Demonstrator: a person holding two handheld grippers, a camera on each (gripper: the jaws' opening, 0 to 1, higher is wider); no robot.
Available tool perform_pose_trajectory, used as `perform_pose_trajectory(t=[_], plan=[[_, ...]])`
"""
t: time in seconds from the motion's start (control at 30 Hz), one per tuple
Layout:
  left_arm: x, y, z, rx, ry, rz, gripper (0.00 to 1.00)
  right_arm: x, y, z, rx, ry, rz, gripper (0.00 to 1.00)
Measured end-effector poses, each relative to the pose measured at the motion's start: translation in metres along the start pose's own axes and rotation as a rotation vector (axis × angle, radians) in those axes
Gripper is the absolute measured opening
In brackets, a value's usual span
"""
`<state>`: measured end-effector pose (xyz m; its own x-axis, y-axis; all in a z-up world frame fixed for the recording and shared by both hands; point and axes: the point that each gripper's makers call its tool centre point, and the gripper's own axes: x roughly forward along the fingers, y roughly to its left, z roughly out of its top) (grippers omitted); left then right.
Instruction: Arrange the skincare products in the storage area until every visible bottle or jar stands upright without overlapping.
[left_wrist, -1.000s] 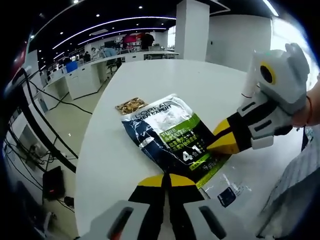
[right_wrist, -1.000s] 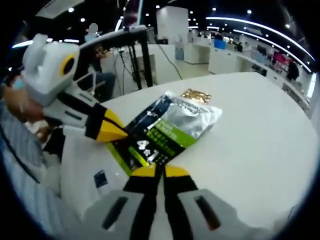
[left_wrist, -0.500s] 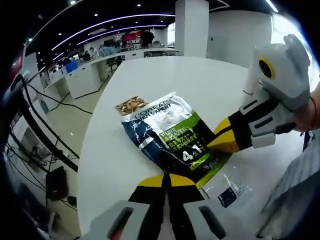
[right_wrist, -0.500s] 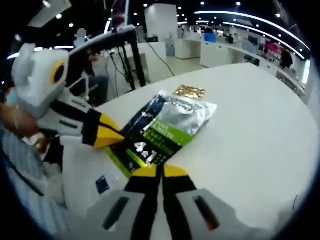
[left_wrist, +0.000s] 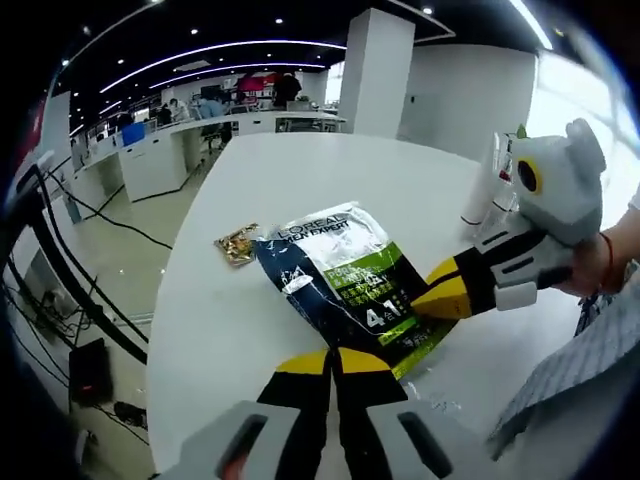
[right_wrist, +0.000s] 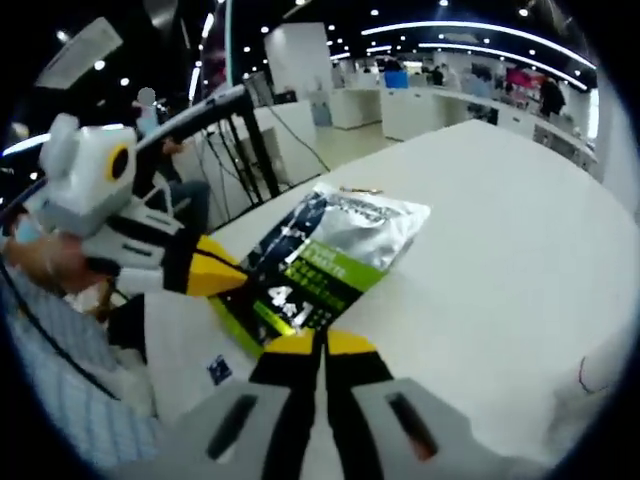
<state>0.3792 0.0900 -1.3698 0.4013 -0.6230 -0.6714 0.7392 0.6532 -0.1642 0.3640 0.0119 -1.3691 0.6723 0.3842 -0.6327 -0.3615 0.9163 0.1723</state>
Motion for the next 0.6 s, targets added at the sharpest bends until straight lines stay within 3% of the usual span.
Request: perform_pose_trajectory(t=[0.03,0.07,0.23,0.6], plan=[[0.000,-0.001,0.001,-0.002,0.000,-0.005,0.01,-0.002,-0.002,0.000,0.001,-0.001,-0.006,0.01],[0.000,-0.010,0.006,0.011,0.006,-0.050,0.01,-0.004,-0.006,-0.002,0.008,0.003,-0.021,0.01],[0.001,-0.019,0.017,0.005,-0.007,-0.087,0.01,-0.015,-0.014,-0.004,0.040,-0.004,-0.043,0.01],[0.003,-0.040,0.043,0.005,-0.090,-0.123,0.01,-0.049,-0.031,0.017,0.072,-0.124,-0.105,0.01]])
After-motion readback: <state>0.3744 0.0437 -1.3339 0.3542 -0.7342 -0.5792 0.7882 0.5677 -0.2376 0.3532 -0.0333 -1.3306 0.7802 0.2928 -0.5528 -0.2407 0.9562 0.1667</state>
